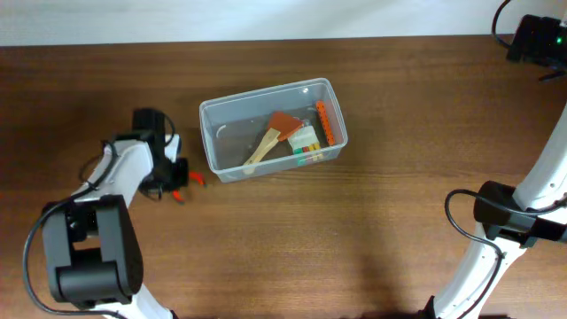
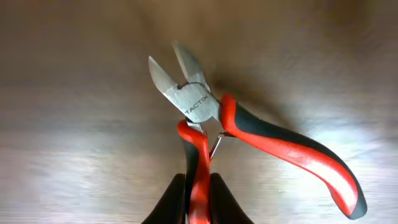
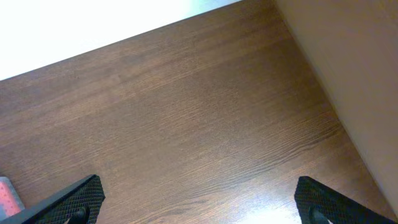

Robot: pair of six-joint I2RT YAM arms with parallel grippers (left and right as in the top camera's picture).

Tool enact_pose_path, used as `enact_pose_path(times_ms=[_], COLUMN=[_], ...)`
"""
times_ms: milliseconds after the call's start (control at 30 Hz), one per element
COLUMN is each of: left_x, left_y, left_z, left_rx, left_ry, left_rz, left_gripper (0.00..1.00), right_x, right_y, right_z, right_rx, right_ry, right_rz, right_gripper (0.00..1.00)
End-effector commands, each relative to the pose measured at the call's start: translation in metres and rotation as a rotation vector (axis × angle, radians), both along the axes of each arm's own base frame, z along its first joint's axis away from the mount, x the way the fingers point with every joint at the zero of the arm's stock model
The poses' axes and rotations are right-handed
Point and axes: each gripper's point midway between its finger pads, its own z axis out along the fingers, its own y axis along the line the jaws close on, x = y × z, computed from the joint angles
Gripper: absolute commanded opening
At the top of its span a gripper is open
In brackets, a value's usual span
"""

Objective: Pack container
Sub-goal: 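Lift the pliers, carry them right, and lower into the box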

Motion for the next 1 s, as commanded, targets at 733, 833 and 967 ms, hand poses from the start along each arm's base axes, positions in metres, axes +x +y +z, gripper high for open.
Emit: enact_pose_path(times_ms=[733,833,967], left_x=[0.074,0.078,0.086], left_y=[-0.143,-0.152,-0.157], left_z=[0.215,0.204,0.169], left_rx=[-0.086,-0.09,-0.084], left_ry=[-0.537,-0.519,-0.443], left_rz=[-0.331,-0.349,-0.355], left_gripper=[0.02,0.02,0.02], right_x=[-0.004,-0.004,-0.004], right_y=[-0.001,-0.001,-0.001], right_z=[0.01,0.01,0.01], right_rx=[-0.014,-0.014,-0.014], right_ry=[-0.023,-0.023,-0.023], right_rz=[-0.007,-0.007,-0.007], right_gripper=[0.99,0.98,0.99])
